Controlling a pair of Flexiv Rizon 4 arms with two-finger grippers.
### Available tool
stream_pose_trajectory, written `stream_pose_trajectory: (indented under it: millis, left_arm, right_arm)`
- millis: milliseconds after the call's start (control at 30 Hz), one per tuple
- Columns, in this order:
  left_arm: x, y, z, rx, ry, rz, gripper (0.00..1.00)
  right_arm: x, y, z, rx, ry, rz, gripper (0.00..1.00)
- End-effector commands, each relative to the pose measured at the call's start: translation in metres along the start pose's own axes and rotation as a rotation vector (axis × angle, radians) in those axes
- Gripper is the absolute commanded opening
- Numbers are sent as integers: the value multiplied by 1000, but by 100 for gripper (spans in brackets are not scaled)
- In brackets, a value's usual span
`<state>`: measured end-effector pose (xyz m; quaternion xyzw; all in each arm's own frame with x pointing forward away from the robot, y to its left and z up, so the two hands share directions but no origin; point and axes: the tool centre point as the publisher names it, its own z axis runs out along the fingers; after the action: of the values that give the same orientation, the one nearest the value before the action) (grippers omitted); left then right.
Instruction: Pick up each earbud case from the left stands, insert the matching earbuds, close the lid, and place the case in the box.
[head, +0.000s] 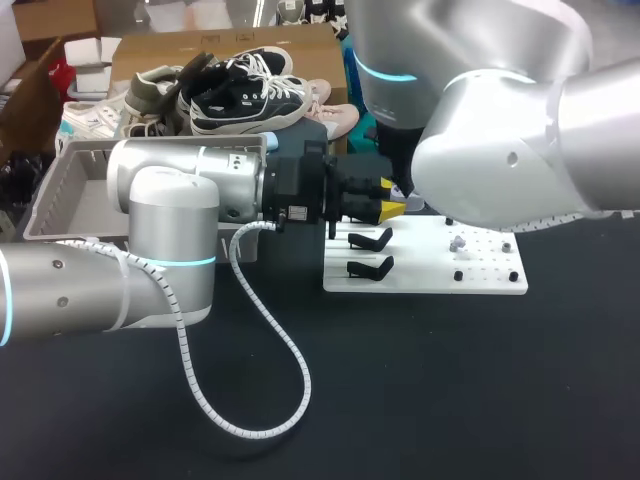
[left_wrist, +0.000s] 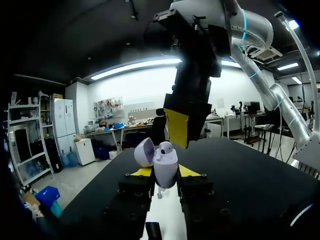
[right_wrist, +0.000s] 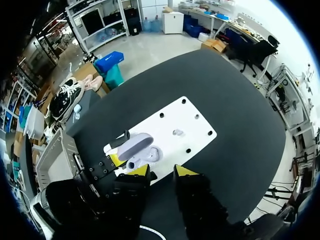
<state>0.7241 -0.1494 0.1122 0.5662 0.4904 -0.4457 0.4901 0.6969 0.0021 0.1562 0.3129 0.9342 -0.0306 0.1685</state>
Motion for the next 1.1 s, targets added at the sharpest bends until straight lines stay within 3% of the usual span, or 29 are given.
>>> stream_pose_trajectory:
  millis: [33, 233, 367, 467, 633, 800, 1100]
  left_arm:
    - [1, 0, 0, -3, -2, 1, 0]
    - [1, 0, 0, -3, -2, 1, 0]
    - [1, 0, 0, -3, -2, 1, 0]
    - [1, 0, 0, -3, -2, 1, 0]
    - [1, 0, 0, -3, -2, 1, 0]
    - [1, 0, 0, -3, -2, 1, 0]
    - [1, 0, 0, -3, -2, 1, 0]
  right_arm:
    - [4, -5, -8, -10, -16, -8, 31]
    - [7, -21, -17, -49, -15, -37, 30]
    - [13, -32, -21, -136, -35, -122, 38]
    - [17, -41, -16, -134, -52, -156, 40]
    - [18, -54, -2, -164, -47, -224, 40]
    - [16, -60, 13, -261, -27, -314, 45]
    - [11, -64, 48, -288, 9, -363, 46]
